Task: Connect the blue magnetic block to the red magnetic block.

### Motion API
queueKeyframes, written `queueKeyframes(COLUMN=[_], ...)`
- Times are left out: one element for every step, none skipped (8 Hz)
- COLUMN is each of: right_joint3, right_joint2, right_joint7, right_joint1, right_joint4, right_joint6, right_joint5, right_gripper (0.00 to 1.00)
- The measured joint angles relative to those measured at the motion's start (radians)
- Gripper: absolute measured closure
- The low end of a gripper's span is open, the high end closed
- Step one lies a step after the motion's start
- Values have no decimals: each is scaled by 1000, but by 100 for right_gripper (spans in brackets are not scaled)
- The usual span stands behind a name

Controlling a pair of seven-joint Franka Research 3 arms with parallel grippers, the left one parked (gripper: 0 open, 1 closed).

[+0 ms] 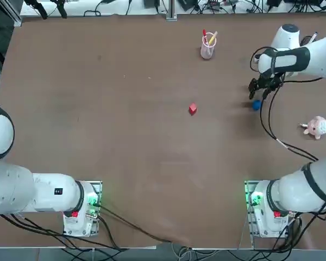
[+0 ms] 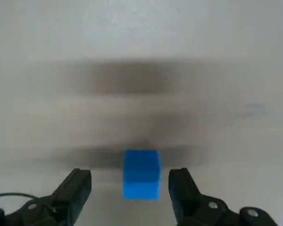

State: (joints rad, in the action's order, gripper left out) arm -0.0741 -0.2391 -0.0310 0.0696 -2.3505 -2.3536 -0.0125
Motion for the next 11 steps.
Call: queueKeyframes(right_joint3=[0,0,0,0,0,0,-2,-3,-5,-5,-5], right_joint2=[-16,-28,-38,-46,-50,-52,-52,-51,-52,-52,-52], right_joint7=[-3,-4,-6,-7,-7,-7,-7,-7,-7,-7,-5], right_joint1=[2,6,10,11,11,11,11,11,11,11,11], right_joint4=[0,0,0,0,1,2,4,7,13,22,41], right_joint6=[-2,-3,-3,-4,-5,-5,-6,-6,-6,-7,-11], right_joint5=[0,0,0,0,0,0,0,0,0,0,0], right_gripper=[0,0,1,2,6,15,37,52,52,52,52])
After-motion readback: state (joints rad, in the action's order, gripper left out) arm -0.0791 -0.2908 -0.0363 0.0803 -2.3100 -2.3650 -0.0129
